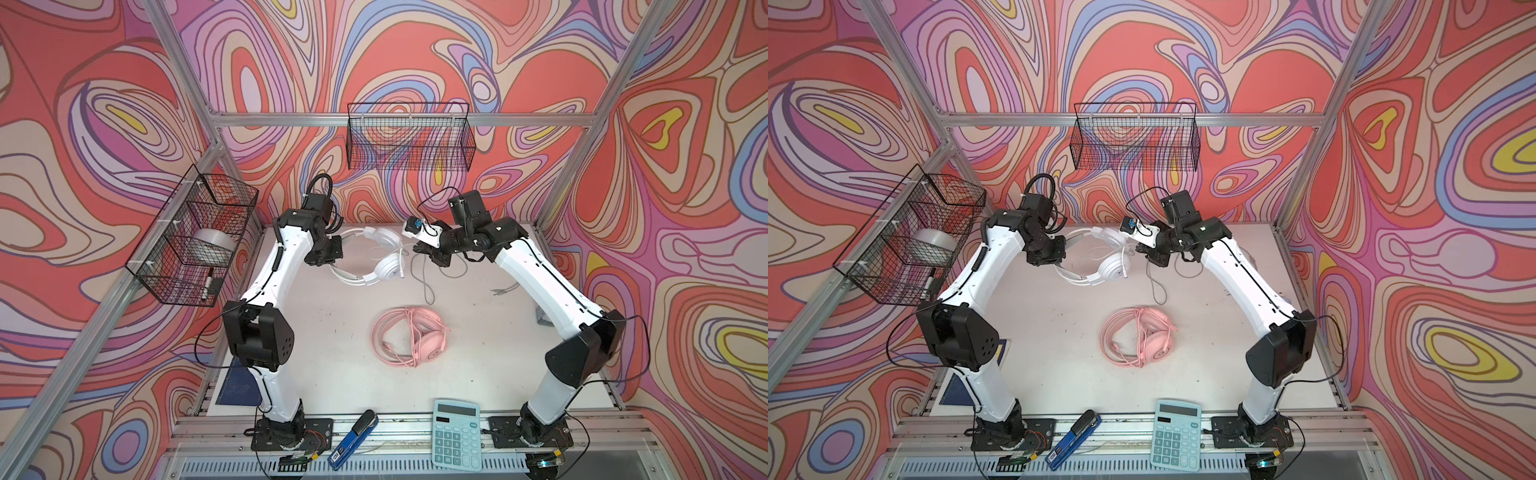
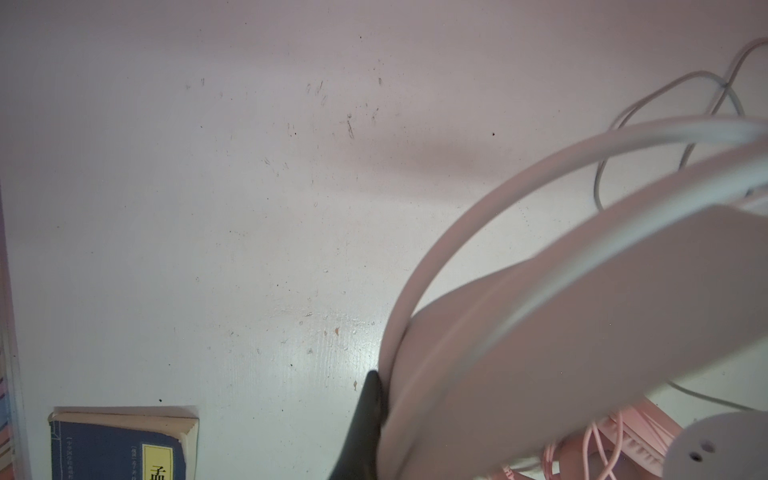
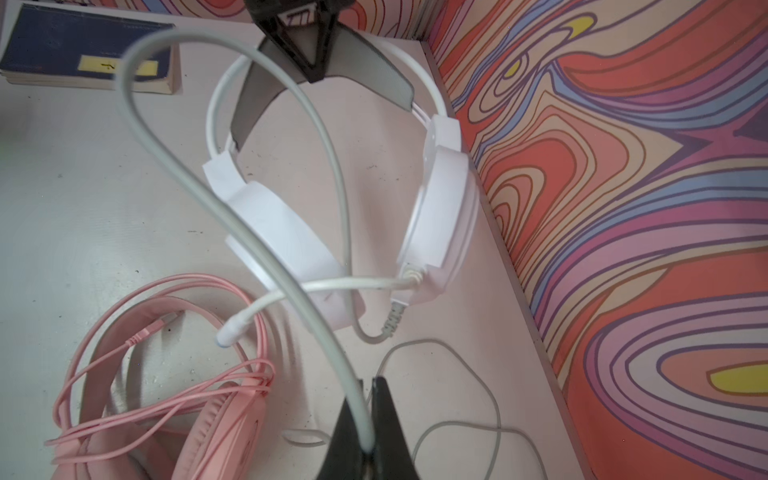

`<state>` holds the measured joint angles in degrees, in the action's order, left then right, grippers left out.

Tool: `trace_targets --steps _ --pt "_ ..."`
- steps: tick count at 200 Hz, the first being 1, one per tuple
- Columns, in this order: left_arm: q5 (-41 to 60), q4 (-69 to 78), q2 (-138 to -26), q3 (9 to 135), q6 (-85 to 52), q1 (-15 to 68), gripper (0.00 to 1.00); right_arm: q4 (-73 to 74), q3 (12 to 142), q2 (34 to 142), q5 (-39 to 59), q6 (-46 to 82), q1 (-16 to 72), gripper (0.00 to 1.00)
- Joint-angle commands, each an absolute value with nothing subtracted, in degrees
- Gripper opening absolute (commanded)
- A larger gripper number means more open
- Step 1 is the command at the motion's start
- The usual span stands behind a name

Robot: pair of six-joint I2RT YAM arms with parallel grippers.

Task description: Wrap the headphones

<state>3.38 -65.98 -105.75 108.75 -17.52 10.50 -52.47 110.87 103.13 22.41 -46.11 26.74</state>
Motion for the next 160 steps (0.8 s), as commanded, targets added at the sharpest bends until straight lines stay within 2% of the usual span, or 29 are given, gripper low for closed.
trace_targets --steps 1,88,160 --pt "4.68 -66.28 -105.78 110.60 -14.50 10.97 0.00 -56.28 117.19 107.63 20.06 -46.27 25.62 0.00" --pt "8.83 -62.75 -104.01 106.95 -7.69 12.92 0.00 -57.83 136.98 124.56 16.06 -40.95 23.97 0.00" --pt "15.18 -58.65 -100.75 104.93 -6.53 13.01 0.00 -54.88 137.49 131.65 14.57 -30.55 21.83 0.00"
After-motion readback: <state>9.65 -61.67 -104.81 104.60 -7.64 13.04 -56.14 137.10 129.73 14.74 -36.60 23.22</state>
